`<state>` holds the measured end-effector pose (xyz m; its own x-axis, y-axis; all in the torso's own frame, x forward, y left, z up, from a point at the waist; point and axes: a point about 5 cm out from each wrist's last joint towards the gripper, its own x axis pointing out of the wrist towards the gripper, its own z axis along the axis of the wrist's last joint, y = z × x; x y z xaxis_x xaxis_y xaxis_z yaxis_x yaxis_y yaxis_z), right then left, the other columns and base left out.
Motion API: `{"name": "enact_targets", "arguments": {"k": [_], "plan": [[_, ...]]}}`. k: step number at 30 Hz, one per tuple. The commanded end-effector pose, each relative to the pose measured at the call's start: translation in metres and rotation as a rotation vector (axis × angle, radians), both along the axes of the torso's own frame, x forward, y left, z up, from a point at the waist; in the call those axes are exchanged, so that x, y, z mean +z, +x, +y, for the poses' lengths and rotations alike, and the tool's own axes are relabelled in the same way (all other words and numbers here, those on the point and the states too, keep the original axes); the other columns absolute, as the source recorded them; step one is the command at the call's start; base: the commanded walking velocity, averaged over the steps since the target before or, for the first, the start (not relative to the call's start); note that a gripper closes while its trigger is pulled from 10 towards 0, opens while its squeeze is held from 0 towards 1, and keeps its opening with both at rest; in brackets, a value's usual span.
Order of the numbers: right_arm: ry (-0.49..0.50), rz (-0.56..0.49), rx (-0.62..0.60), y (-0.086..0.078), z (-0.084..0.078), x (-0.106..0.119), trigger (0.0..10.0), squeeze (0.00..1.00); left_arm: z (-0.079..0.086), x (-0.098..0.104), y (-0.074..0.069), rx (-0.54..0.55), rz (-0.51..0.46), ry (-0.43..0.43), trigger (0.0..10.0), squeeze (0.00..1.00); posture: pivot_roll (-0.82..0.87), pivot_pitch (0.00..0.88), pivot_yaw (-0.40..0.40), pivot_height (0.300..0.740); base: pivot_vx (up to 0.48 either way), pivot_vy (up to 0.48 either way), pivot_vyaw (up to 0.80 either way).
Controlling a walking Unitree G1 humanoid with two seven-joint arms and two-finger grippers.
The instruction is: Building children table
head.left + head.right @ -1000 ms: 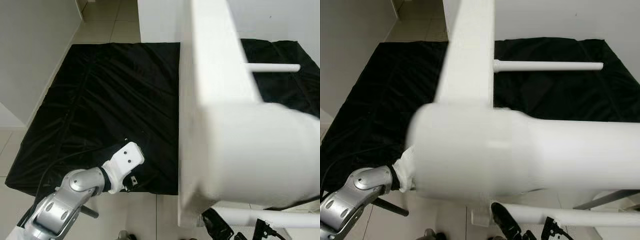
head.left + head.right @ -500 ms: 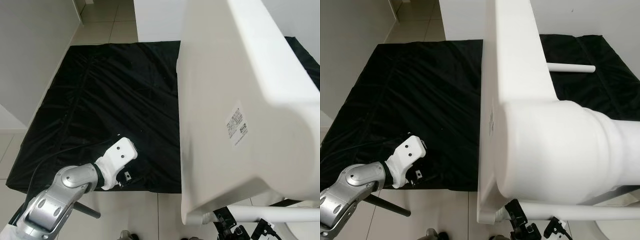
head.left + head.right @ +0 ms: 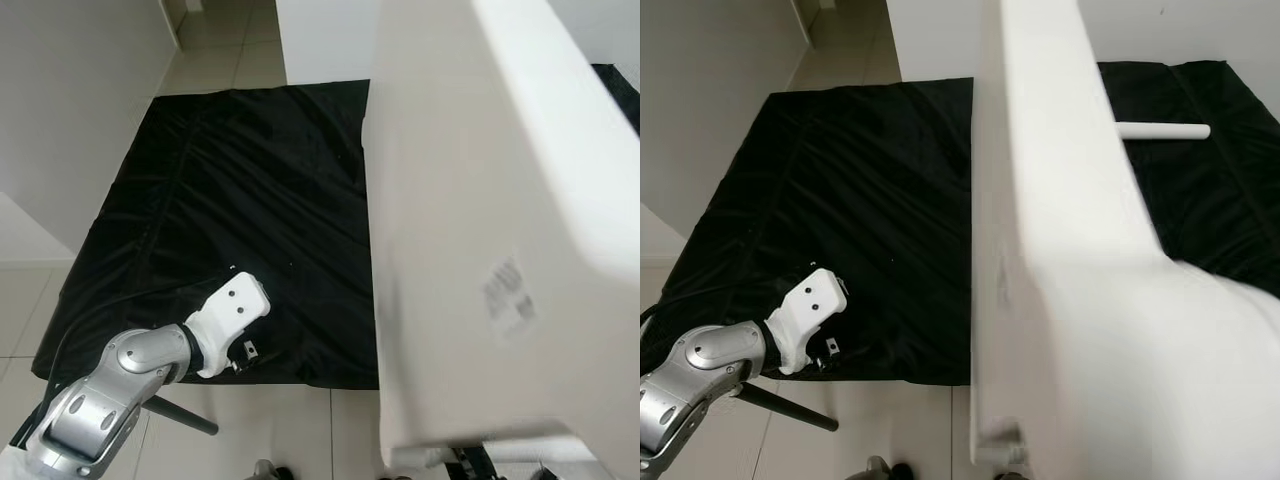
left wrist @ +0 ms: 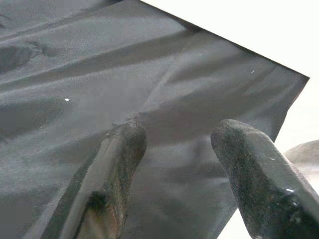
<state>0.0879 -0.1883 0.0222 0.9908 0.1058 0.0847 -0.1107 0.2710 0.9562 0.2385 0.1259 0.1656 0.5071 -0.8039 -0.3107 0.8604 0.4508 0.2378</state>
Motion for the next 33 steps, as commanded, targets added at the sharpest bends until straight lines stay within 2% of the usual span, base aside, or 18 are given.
{"name": "enact_targets", "arguments": {"k": [1,2,3,6,8,10,11,13,17,18,19,21,22,25,26,28,33], "plan": [[0.023,0.174,-0.094,-0.029,-0.006,-0.028,10.0,0.00,0.005,0.000,-0.022,-0.173,0.135,-0.010,10.0,0.00,-0.04,0.172,0.126,0.740,0.000,0.000,0.00],[0.023,0.174,-0.094,-0.029,-0.006,-0.028,10.0,0.00,0.005,0.000,-0.022,-0.173,0.135,-0.010,10.0,0.00,-0.04,0.172,0.126,0.740,0.000,0.000,0.00],[0.019,0.159,-0.090,-0.020,-0.013,-0.031,10.0,0.00,0.010,-0.001,-0.034,-0.229,0.208,-0.019,10.0,0.00,-0.04,0.171,0.120,0.740,0.000,0.000,0.00],[0.017,0.149,-0.089,-0.013,-0.017,-0.032,10.0,0.00,0.014,0.000,-0.043,-0.267,0.255,-0.024,10.0,0.00,-0.04,0.171,0.120,0.740,0.000,0.000,0.00],[0.005,0.130,-0.072,-0.005,-0.026,-0.035,10.0,0.00,0.020,0.004,-0.051,-0.273,0.311,-0.074,10.0,0.00,-0.03,0.154,0.093,0.740,0.000,0.000,0.00],[-0.006,0.107,-0.065,-0.002,-0.029,-0.034,10.0,0.00,0.021,0.006,-0.054,-0.268,0.319,-0.100,10.0,0.00,-0.03,0.154,0.093,0.740,0.000,0.000,0.00],[-0.010,0.052,-0.054,0.007,-0.038,-0.030,10.0,0.00,0.019,0.013,-0.056,-0.259,0.306,-0.157,10.0,0.00,-0.03,0.146,0.083,0.740,0.000,0.000,0.00],[-0.010,0.052,-0.054,0.007,-0.038,-0.030,10.0,0.00,0.019,0.013,-0.056,-0.259,0.306,-0.157,10.0,0.00,-0.03,0.146,0.083,0.740,0.000,0.000,0.00],[-0.016,-0.027,-0.043,0.018,-0.046,-0.020,10.0,0.00,0.012,0.018,-0.053,-0.248,0.281,-0.208,10.0,0.00,-0.03,0.139,0.069,0.740,0.000,0.000,0.00],[-0.043,-0.119,-0.021,0.028,-0.054,-0.002,10.0,0.00,0.006,0.021,-0.052,-0.233,0.272,-0.241,10.0,0.00,-0.04,0.131,0.055,0.740,0.000,0.000,0.00],[-0.043,-0.119,-0.021,0.028,-0.054,-0.002,10.0,0.00,0.006,0.021,-0.052,-0.233,0.272,-0.241,10.0,0.00,-0.04,0.131,0.055,0.740,0.000,0.000,0.00],[-0.062,-0.212,0.000,0.038,-0.058,0.021,10.0,0.00,0.004,0.023,-0.052,-0.234,0.268,-0.255,10.0,0.00,-0.04,0.131,0.050,0.740,0.000,0.000,0.00],[-0.062,-0.212,0.000,0.038,-0.058,0.021,10.0,0.00,0.004,0.023,-0.052,-0.234,0.268,-0.255,10.0,0.00,-0.04,0.131,0.050,0.740,0.000,0.000,0.00],[-0.085,-0.362,0.047,0.054,-0.060,0.066,10.0,0.00,0.006,0.026,-0.054,-0.230,0.276,-0.248,10.0,0.00,-0.05,0.130,0.044,0.740,0.000,0.000,0.00],[-0.085,-0.362,0.047,0.054,-0.060,0.066,10.0,0.00,0.006,0.026,-0.054,-0.230,0.276,-0.248,10.0,0.00,-0.05,0.130,0.044,0.740,0.000,0.000,0.00],[-0.098,-0.427,0.064,0.064,-0.054,0.090,10.0,0.00,0.007,0.030,-0.055,-0.238,0.262,-0.242,10.0,0.00,-0.05,0.132,0.041,0.740,0.000,0.000,0.00],[-0.081,-0.482,0.069,0.077,-0.040,0.112,10.0,0.00,0.009,0.037,-0.052,-0.250,0.235,-0.220,10.0,0.00,-0.05,0.136,0.043,0.740,0.000,0.000,0.00]]}}
